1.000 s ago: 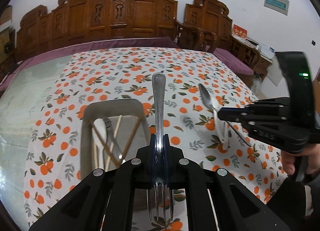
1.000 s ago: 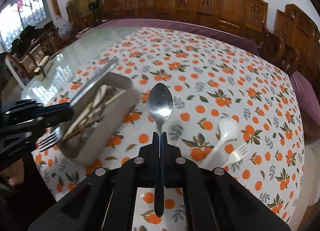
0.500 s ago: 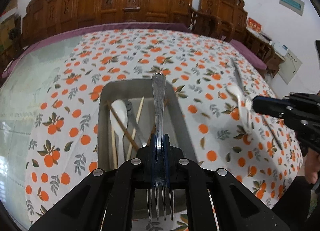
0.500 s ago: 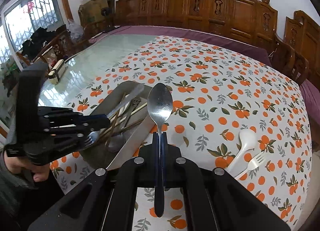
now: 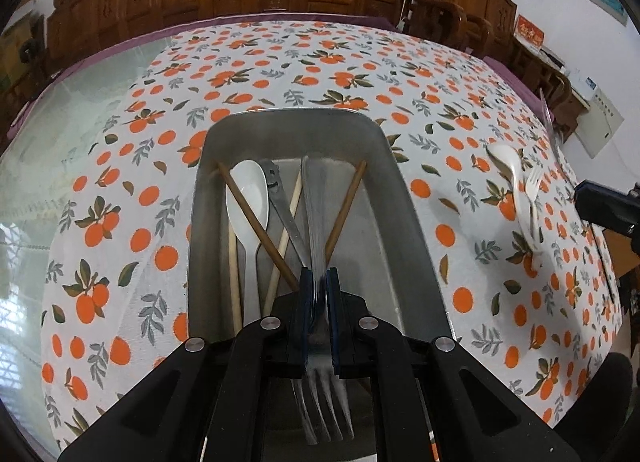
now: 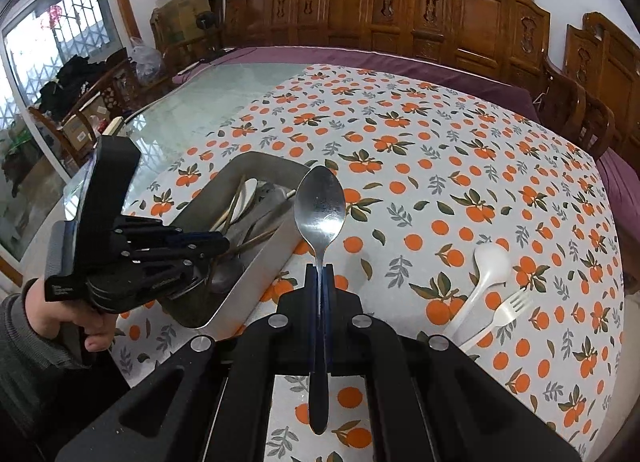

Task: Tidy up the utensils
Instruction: 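Carry the fork into the tray and open the left gripper while the right carries the spoon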

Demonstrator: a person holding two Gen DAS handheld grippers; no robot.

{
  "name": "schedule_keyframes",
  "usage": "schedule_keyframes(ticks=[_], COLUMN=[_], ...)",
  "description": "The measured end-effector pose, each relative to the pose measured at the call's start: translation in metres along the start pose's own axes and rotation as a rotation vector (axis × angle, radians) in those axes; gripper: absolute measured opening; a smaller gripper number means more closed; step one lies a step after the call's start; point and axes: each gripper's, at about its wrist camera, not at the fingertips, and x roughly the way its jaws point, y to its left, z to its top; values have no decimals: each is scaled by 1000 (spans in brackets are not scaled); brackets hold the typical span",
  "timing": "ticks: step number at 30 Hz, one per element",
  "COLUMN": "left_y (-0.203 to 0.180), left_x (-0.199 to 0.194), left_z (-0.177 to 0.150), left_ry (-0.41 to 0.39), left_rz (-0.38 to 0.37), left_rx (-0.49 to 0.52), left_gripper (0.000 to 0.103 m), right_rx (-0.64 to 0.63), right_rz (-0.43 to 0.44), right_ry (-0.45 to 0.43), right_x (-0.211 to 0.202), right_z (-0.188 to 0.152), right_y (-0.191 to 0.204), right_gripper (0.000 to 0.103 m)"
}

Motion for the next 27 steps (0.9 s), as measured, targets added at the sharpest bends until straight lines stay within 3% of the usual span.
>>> schedule_keyframes(ticks=[11, 16, 18, 22, 23, 25, 27], left_y=[10, 27, 36, 53, 56, 64, 69], left_x=[-48, -65, -68, -74, -75, -79, -80], left_z=[15, 20, 21, 23, 22, 22, 22], left_ry=[-124, -166, -165, -176, -181, -193, -200], left_rz=[-13, 9, 17, 36, 44, 55, 56], left_rx=[-4, -13, -24, -45, -48, -60, -70], left_gripper=[22, 40, 52, 59, 68, 71, 84], right_rx=[-7, -15, -17, -22, -19, -16, -16], right_rz=[5, 29, 40, 58, 62, 70, 78], right_ry=[4, 6, 9, 13, 13, 11, 11], right_x=[5, 14, 20, 29, 30, 35, 39], right_z=[8, 16, 18, 22, 24, 27, 30], right_y=[9, 25, 32, 46, 49, 55, 60], right_gripper=[4, 4, 4, 4, 4, 4, 4])
